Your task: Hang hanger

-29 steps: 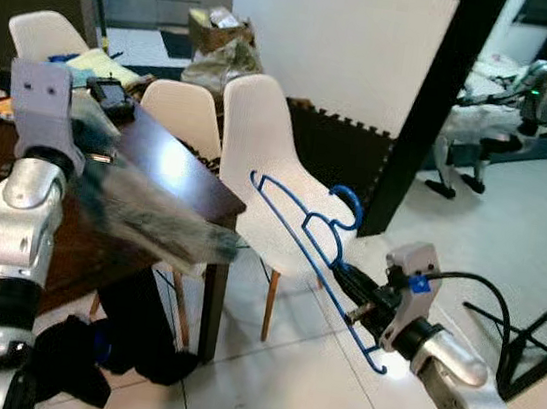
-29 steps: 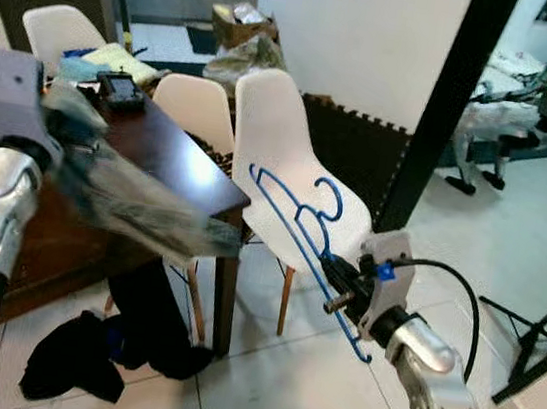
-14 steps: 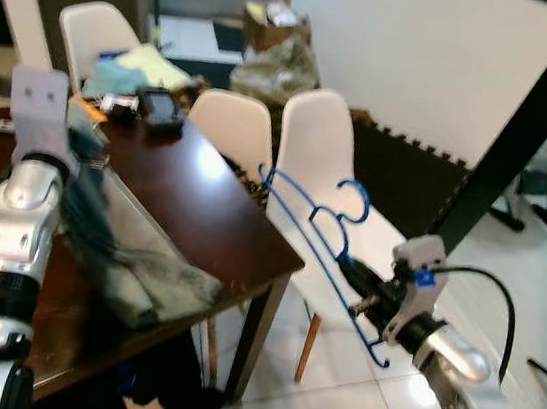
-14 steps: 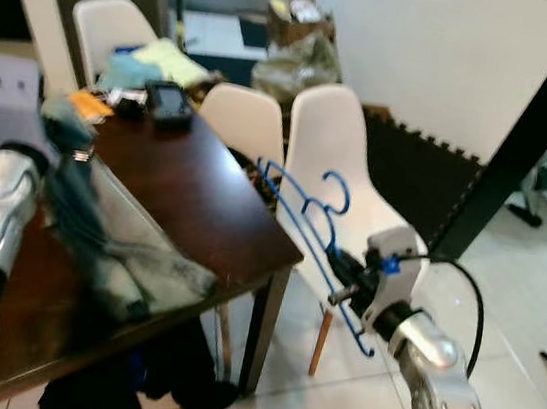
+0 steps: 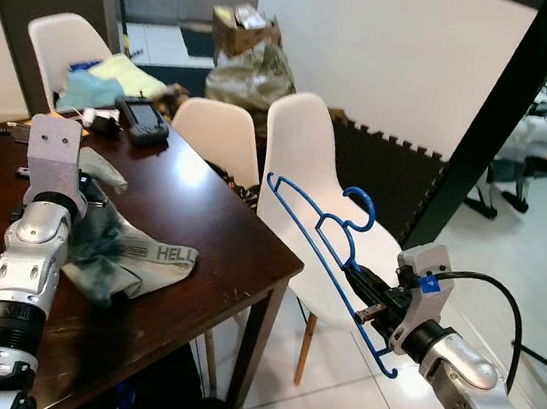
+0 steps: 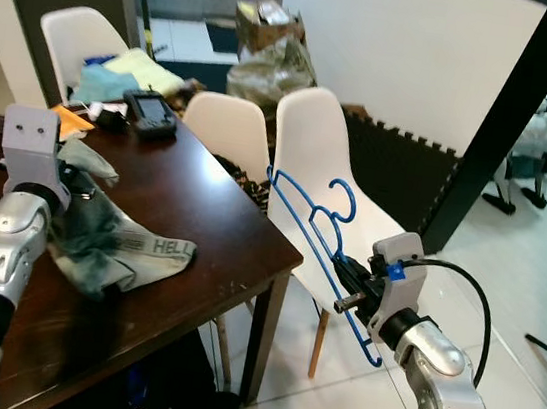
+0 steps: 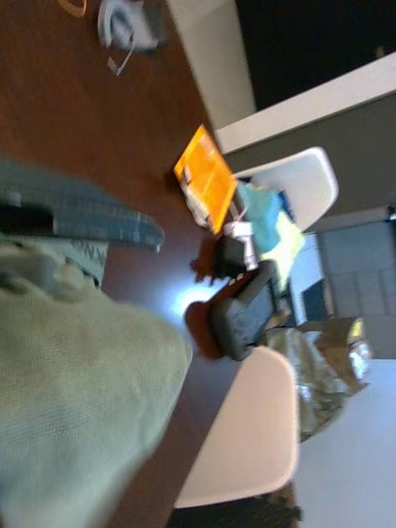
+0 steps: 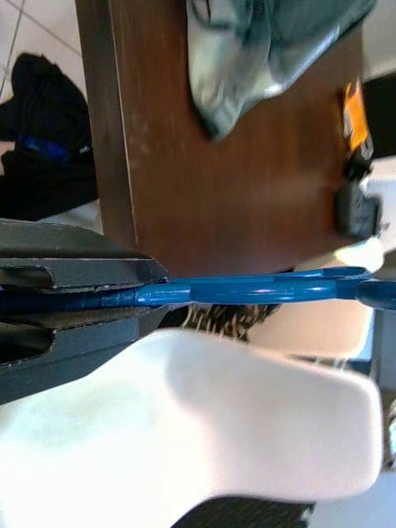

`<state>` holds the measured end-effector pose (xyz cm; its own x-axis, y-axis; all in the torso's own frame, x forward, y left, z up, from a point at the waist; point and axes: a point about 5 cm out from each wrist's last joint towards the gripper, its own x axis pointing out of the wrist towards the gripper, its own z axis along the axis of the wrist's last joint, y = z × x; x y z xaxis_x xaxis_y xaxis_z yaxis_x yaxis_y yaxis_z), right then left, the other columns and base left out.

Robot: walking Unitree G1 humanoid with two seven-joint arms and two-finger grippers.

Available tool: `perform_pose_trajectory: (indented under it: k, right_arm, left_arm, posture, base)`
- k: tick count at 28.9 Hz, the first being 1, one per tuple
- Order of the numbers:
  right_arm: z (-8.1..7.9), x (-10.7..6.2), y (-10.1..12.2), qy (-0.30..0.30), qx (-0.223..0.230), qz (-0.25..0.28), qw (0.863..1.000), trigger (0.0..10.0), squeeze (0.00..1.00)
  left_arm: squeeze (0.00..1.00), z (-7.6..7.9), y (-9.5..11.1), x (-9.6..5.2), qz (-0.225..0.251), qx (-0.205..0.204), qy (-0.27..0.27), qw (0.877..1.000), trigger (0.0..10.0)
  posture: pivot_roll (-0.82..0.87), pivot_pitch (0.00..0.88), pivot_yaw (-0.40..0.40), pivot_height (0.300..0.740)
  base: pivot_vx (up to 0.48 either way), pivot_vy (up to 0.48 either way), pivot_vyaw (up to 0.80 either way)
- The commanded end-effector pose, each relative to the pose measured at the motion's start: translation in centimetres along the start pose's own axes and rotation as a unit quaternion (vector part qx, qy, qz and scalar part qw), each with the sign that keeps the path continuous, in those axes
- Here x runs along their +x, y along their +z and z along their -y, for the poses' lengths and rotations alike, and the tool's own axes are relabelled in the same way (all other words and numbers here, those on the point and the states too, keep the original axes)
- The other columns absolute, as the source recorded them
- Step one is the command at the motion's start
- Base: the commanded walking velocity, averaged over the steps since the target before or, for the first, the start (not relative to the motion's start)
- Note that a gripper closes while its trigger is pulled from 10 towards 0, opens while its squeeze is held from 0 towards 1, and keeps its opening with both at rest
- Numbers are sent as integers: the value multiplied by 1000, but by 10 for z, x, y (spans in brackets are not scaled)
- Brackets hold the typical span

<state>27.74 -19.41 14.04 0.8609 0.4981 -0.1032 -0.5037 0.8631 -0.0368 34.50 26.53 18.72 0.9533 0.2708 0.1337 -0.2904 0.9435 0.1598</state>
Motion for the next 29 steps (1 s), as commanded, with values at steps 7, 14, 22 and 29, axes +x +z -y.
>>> perform_pose_trajectory:
  k: [7, 14, 22, 29]
  right_arm:
    - [-3, 0, 0, 8, -1, -3, 1000, 10000, 0]
    - [-6, 2, -2, 8, 7, 3, 1000, 10000, 0]
    - [-7, 4, 0, 10, 9, 9, 1000, 10000, 0]
    - [-4, 7, 3, 20, -4, 9, 1000, 10000, 0]
  left_arm:
    - [1000, -28, 23, 7, 36, 104, 21, 994, 10000]
    - [1000, -38, 83, 12, 146, 179, -9, 973, 10000]
    - [0, -2, 126, -5, 233, 61, -106, 965, 10000]
    - [0, 11, 136, -23, 231, 71, -49, 969, 10000]
  posture:
    - [-6, 0, -29, 740]
    - [4, 0, -30, 740]
    - [8, 0, -35, 740]
    - [43, 0, -45, 740]
  base:
    - [0, 0, 0]
    - [0, 0, 0]
    - [0, 0, 0]
    - [0, 0, 686]
